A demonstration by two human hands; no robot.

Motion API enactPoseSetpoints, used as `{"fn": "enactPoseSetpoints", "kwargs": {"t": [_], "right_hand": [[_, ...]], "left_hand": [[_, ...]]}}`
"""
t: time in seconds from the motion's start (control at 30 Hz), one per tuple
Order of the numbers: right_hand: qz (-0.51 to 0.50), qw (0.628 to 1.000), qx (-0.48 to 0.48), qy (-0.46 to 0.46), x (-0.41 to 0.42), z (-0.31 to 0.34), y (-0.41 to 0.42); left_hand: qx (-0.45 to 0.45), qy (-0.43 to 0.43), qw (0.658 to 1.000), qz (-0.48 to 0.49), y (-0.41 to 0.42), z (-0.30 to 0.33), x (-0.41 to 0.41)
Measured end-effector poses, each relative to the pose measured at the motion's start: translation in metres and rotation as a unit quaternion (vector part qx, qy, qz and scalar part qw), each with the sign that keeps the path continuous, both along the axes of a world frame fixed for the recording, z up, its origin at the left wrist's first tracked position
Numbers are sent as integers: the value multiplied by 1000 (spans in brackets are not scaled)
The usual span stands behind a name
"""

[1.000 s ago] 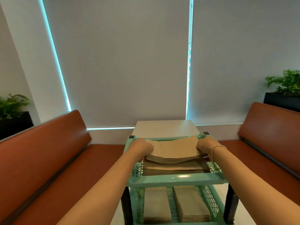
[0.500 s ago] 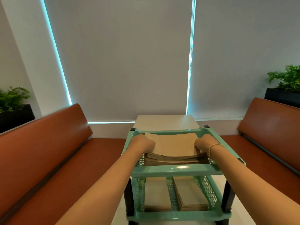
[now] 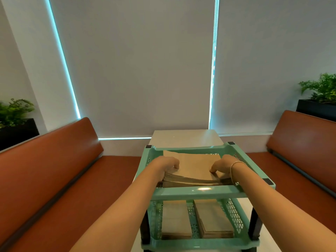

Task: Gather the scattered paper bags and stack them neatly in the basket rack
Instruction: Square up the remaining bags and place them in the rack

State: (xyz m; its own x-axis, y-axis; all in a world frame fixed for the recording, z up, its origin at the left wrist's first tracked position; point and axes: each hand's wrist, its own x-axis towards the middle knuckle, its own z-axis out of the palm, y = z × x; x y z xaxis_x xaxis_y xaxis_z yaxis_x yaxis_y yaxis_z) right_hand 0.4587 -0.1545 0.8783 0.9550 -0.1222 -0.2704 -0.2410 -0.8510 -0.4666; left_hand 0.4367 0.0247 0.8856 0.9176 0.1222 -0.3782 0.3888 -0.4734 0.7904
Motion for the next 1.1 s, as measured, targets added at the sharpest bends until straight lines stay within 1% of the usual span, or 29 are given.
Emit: {"fn": "enactPoseSetpoints", "kwargs": {"t": [0.1,0.2,0.33,0.4,0.47,0.57,0.77,0.8,0.87,0.93,1.0,1.1], "right_hand": [[7,1000,-19,10,0,0,1],[8,999,-28,12,2,-1,1],[21,998,-57,0,1,-1,1],[20,998,-62,-7,1,-1,1],[18,998,-67,-10,1,-2,1],[16,997,-70,-15,2,-5,2],[6,999,-45,-18,3,-6,0],[2,999,-32,-15,2,-5,0],[6,1000,-4,-5,0,-3,-1],[10,999,48,0,0,-2,-5],[-16,989,149,-4,1,-1,-9],[-38,955,292,-24,1,1,-16]], "left_hand": [[-28,6,999,-15,-3,-2,5],[-20,10,1000,-21,-6,-6,10],[-14,-8,1000,-7,-7,-8,13],[7,-22,1000,-15,-10,-5,11],[-22,-43,999,3,-10,-5,14],[-56,-42,997,11,-7,-8,21],[-109,26,994,13,-2,-11,25],[-117,34,992,15,0,-14,27],[-143,21,989,24,3,-16,26],[-164,-25,986,32,5,-12,20],[-170,-74,982,25,10,-8,19],[-207,-143,968,-9,21,1,16]]}}
